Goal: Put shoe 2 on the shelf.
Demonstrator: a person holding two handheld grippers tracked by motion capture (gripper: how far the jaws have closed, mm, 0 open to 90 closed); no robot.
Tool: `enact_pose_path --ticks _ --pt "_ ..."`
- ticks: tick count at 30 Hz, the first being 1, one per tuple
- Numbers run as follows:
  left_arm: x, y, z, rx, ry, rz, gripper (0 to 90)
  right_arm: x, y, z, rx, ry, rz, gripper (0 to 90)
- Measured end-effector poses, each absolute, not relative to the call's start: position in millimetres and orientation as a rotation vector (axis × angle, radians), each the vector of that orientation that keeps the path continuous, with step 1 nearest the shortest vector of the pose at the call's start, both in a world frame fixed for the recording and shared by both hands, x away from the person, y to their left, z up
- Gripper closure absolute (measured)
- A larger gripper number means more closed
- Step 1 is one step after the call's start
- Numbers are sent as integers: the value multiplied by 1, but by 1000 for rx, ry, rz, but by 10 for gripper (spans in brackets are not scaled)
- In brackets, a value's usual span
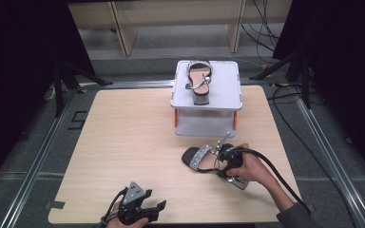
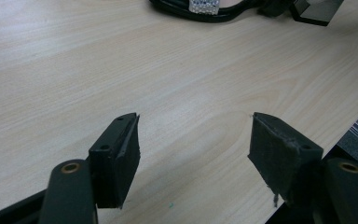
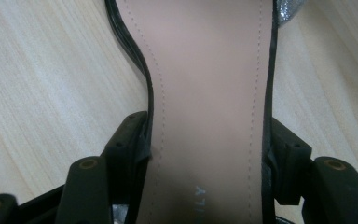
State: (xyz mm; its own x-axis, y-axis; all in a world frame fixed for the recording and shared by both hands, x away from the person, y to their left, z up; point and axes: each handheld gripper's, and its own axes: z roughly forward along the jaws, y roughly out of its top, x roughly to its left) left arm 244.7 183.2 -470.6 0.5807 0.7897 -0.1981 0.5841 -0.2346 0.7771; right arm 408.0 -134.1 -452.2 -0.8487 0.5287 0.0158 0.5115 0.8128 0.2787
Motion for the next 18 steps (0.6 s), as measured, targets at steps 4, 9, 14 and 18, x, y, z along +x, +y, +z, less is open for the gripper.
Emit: enact_pose_path --ticks 4,9,14,18 --pt "245 183 -471 1933 1106 292 326 408 -135 -445 833 2928 465 420" --pt "245 183 -471 1932 1116 298 327 406 -134 -438 869 2921 506 424" --pt "245 184 -470 1930 1115 300 327 408 -132 -439 849 2932 470 425" --pt "244 184 -470 1927 1112 297 327 410 -130 -446 870 2946 422 424"
